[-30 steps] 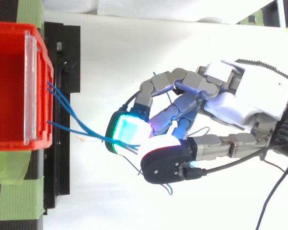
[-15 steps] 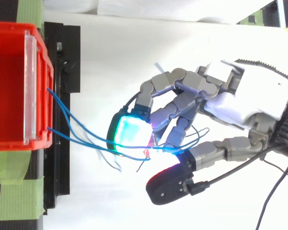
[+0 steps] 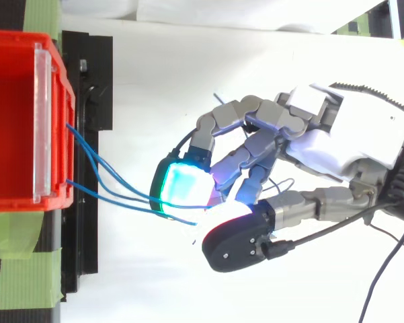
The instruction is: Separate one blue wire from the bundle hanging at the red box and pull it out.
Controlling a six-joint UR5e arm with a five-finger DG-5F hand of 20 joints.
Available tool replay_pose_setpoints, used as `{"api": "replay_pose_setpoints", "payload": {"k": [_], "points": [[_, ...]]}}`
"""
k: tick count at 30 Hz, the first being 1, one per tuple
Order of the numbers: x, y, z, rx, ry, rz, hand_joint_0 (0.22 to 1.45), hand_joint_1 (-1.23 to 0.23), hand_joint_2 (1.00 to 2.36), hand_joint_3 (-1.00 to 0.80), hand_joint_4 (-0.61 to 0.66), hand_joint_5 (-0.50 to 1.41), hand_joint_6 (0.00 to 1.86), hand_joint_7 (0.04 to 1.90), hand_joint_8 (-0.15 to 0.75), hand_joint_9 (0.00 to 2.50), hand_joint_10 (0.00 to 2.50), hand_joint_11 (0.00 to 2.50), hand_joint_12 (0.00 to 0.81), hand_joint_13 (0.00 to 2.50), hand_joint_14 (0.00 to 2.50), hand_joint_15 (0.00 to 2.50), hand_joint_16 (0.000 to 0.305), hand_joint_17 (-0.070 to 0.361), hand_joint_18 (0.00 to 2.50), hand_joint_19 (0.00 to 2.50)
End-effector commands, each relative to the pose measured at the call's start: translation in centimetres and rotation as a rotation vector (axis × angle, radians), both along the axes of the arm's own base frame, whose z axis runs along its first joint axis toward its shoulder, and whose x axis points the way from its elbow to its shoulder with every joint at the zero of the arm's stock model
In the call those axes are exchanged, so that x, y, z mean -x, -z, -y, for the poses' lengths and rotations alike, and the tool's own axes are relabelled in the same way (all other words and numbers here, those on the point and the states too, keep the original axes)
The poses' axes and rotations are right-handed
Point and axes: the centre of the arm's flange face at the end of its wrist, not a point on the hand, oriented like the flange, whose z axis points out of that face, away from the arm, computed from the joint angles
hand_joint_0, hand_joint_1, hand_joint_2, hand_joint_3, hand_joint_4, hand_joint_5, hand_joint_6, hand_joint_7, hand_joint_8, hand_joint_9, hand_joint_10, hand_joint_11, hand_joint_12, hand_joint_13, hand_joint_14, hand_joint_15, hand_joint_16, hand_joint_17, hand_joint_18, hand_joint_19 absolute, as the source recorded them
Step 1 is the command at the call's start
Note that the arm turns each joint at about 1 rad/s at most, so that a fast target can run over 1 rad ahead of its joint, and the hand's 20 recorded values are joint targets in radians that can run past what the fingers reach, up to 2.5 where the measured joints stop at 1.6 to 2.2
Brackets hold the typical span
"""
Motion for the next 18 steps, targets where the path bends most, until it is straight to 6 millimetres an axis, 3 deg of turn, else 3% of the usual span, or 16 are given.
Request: {"api": "replay_pose_setpoints", "payload": {"k": [1,8,18], "points": [[-0.01,0.01,0.01,0.0,0.0,0.0,0.63,-0.79,1.01,-0.37,0.15,-0.21,0.95,0.86,0.346,1.09,0.01,1.24,0.359,1.55,0.01,1.52,0.055,0.123,0.99,0.64],[-0.01,0.01,0.01,0.0,0.0,0.0,0.66,-0.87,1.02,-0.27,0.17,-0.22,0.96,0.88,0.335,1.06,0.02,1.25,0.365,1.54,0.01,1.52,0.055,0.124,0.98,0.64],[0.02,-0.06,0.02,-0.002,0.0,0.001,0.67,-1.0,1.02,-0.3,0.21,-0.25,0.95,0.89,0.328,0.91,0.01,1.23,0.366,1.48,0.01,1.5,0.058,0.13,0.96,0.58]]}}
